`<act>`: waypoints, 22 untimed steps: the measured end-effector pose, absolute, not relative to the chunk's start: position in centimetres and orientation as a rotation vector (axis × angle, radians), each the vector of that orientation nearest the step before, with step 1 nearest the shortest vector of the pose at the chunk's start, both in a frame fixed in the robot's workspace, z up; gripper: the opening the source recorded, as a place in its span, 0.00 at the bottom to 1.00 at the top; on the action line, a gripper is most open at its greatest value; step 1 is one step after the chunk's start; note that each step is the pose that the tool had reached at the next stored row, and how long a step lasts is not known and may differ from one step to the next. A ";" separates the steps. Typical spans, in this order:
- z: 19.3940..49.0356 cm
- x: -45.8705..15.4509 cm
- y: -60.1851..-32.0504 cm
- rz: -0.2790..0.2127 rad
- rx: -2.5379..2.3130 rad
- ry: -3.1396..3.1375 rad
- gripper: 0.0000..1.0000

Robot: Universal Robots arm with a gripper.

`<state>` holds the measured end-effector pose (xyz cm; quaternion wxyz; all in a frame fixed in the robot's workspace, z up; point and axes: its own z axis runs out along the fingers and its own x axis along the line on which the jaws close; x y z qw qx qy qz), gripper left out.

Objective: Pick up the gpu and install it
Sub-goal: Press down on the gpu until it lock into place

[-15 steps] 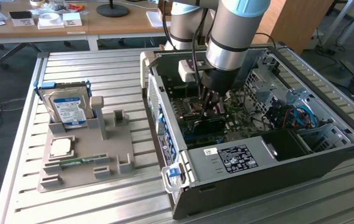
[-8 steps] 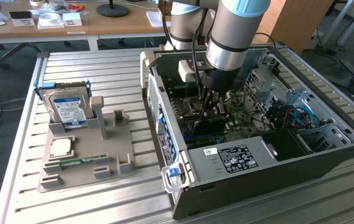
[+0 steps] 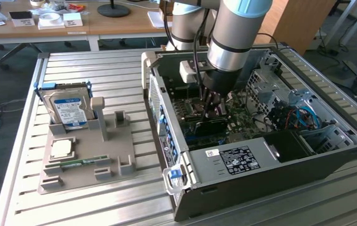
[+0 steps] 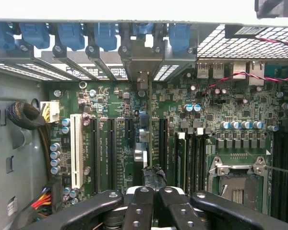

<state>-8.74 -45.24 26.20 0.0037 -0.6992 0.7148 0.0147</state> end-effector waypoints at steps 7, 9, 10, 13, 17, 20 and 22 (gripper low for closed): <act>26.2 -8.8 -45.3 0.046 -2.191 2.240 0.11; 26.2 -8.8 -45.3 0.046 -2.192 2.241 0.11; 26.2 -8.8 -45.3 0.046 -2.192 2.241 0.11; 26.1 -8.8 -45.3 0.046 -2.191 2.241 0.11; 26.1 -8.8 -45.3 0.046 -2.192 2.241 0.11; 26.1 -8.8 -45.3 0.046 -2.191 2.241 0.11; 26.0 -8.8 -45.3 0.046 -2.192 2.241 0.11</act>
